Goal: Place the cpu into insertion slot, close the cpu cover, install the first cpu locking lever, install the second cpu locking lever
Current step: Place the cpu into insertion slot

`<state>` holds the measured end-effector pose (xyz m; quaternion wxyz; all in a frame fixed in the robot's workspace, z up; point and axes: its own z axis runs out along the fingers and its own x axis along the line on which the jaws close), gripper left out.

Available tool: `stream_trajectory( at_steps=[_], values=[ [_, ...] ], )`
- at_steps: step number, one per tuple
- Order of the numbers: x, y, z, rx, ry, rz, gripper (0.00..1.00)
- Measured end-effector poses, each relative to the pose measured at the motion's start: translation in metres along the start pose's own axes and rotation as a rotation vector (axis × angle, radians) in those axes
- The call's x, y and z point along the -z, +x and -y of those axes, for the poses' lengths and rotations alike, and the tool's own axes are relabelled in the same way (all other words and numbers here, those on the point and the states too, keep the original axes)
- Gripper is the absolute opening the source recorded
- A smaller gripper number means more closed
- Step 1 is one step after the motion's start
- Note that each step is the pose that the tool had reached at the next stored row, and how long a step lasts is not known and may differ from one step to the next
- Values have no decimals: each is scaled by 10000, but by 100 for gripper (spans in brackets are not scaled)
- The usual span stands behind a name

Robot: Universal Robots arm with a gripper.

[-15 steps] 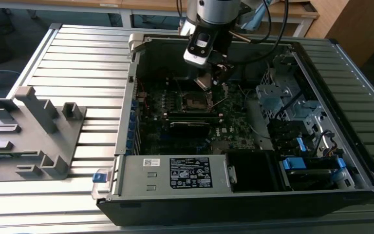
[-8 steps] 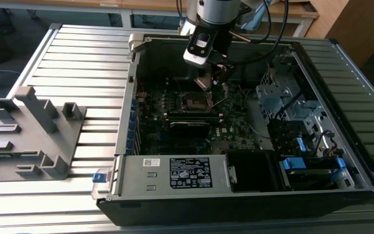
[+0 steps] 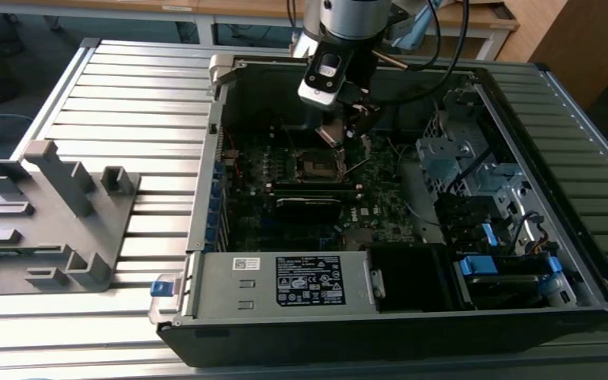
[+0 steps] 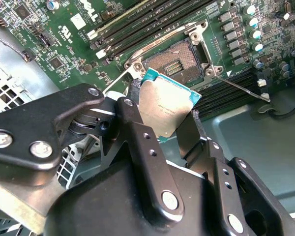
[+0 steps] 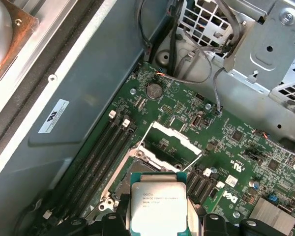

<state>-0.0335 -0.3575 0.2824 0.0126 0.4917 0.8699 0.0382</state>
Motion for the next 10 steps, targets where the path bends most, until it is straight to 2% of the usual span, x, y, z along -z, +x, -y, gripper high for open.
stream_trajectory(
  at_steps=[3, 10],
  values=[
    [-1, 0, 0, -184, -3, 15, 54],
    [-4, 0, 0, -1215, -18, 97, 54]
  ],
)
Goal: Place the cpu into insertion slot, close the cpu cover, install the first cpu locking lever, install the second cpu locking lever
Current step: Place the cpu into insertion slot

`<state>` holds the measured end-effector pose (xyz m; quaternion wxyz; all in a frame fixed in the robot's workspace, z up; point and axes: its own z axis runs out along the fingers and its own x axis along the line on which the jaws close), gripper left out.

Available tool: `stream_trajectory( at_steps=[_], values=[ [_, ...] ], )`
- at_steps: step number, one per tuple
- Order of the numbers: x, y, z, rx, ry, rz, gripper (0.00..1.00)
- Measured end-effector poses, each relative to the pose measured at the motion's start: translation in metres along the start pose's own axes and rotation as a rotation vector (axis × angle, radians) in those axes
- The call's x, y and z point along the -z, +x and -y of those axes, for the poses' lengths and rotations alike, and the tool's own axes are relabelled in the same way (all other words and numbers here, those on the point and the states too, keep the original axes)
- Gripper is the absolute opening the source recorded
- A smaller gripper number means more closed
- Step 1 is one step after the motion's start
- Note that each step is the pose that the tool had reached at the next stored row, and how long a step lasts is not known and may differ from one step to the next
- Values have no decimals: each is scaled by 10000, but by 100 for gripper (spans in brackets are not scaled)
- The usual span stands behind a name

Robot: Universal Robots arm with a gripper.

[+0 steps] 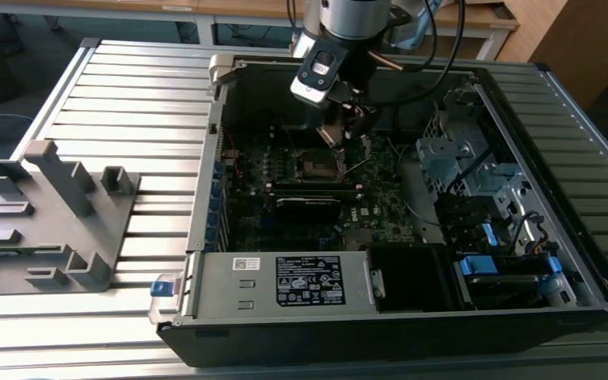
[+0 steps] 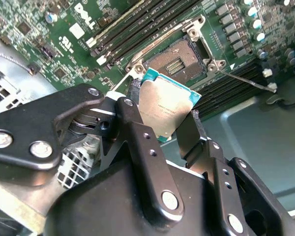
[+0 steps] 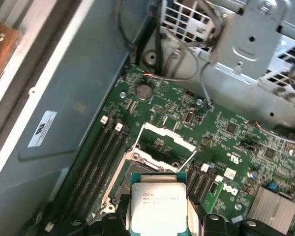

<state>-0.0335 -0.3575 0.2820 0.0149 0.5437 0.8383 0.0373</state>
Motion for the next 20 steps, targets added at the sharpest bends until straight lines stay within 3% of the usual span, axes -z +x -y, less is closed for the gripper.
stream_trajectory(
  at_steps=[16, 20],
  values=[
    [0, 0, 0, -101, -1, 8, 54],
    [-1, 0, 0, -279, -4, 21, 54]
  ],
)
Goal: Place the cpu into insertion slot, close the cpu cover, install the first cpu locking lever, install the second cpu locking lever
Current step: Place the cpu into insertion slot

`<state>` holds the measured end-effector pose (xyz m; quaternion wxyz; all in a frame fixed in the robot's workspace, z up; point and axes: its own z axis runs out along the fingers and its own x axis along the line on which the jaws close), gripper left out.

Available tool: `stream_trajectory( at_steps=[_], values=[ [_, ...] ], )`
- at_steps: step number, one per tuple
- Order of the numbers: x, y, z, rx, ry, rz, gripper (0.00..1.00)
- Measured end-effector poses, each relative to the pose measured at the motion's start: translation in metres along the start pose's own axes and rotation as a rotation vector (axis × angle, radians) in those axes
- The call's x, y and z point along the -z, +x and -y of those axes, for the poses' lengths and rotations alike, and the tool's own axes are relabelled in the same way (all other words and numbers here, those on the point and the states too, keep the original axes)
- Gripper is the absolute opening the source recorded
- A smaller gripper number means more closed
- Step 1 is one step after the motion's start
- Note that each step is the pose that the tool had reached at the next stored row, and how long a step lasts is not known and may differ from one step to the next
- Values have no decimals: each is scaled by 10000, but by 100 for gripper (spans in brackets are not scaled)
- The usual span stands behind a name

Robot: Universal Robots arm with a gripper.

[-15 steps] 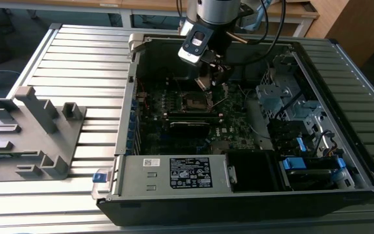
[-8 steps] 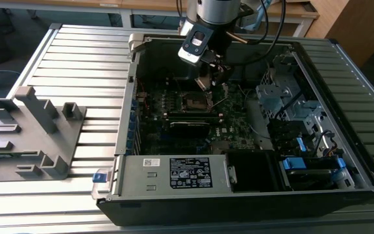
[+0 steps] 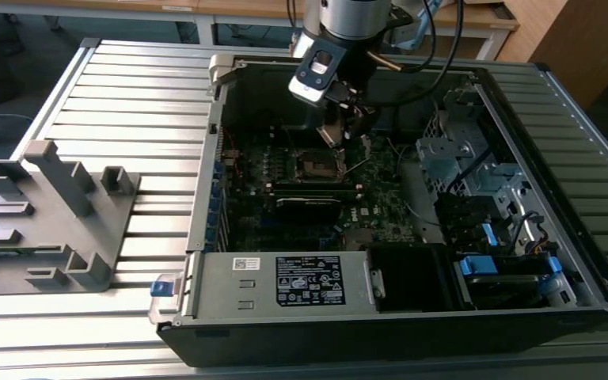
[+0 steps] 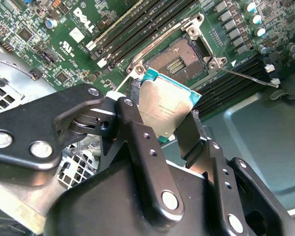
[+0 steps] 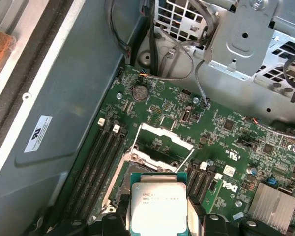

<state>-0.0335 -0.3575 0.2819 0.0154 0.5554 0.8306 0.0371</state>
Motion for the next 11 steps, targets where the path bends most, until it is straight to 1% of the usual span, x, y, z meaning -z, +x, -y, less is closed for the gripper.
stream_trajectory(
  at_steps=[5, 9, 11],
  values=[
    [0, 0, 0, -36, -1, 4, 54],
    [-1, 0, 0, -297, -5, 23, 54],
    [-1, 0, 0, -303, -5, 25, 54]
  ],
)
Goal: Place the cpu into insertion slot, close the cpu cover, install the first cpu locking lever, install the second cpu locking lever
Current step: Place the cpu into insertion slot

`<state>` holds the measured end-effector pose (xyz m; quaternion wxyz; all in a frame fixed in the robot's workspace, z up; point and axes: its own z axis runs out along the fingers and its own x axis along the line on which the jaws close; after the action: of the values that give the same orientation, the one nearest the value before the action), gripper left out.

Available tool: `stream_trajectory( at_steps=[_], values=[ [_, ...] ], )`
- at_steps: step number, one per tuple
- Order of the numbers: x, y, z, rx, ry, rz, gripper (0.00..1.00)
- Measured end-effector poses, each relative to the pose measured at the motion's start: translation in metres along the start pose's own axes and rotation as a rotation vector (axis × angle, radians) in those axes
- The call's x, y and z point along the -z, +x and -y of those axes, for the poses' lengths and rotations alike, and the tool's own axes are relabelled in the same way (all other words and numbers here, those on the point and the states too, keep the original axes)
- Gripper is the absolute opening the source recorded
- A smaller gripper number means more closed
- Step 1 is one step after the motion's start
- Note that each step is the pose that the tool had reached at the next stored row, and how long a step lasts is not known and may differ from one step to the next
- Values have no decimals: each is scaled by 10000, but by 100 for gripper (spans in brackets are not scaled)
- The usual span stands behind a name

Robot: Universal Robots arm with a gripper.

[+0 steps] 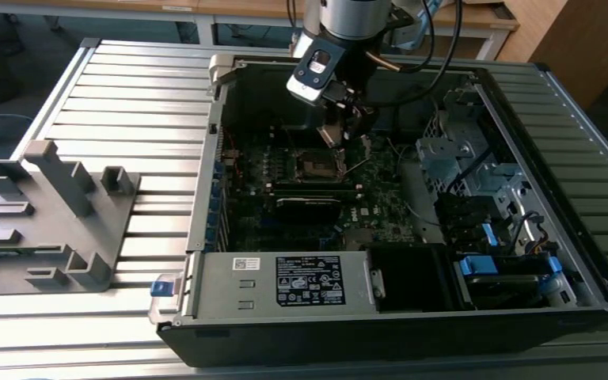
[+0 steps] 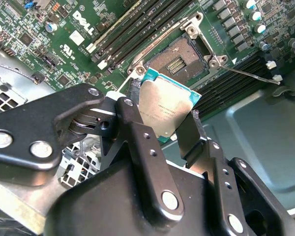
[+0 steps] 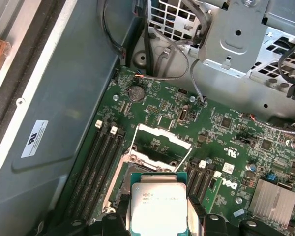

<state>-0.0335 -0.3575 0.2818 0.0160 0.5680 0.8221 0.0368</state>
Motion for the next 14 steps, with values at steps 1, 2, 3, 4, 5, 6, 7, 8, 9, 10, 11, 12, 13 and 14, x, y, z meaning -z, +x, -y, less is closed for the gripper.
stream_trajectory(
  at_steps=[1, 2, 3, 4, 5, 6, 7, 8, 9, 10, 11, 12, 13, 14],
  values=[
    [0, 0, 0, -2, 0, 0, 54],
    [0, 0, 0, -3, 0, 0, 54],
    [0, 0, 0, -5, 0, 0, 54],
    [0, 0, 0, -6, 0, 0, 54],
    [0, 0, 0, -7, 0, 0, 54],
    [0, 0, 0, -8, 0, 0, 54],
    [0, 0, 0, -12, 0, 1, 54],
    [0, 0, 0, -30, 0, 2, 54],
    [-1, 0, 0, -70, -2, 5, 54],
    [-1, 0, 0, -111, -2, 8, 54],
    [-1, 0, 0, -139, -3, 10, 54],
    [0, 0, 0, -148, -2, 11, 54],
    [0, 0, 0, -149, -2, 12, 54],
    [-1, 0, 0, -150, -2, 11, 54]
  ],
)
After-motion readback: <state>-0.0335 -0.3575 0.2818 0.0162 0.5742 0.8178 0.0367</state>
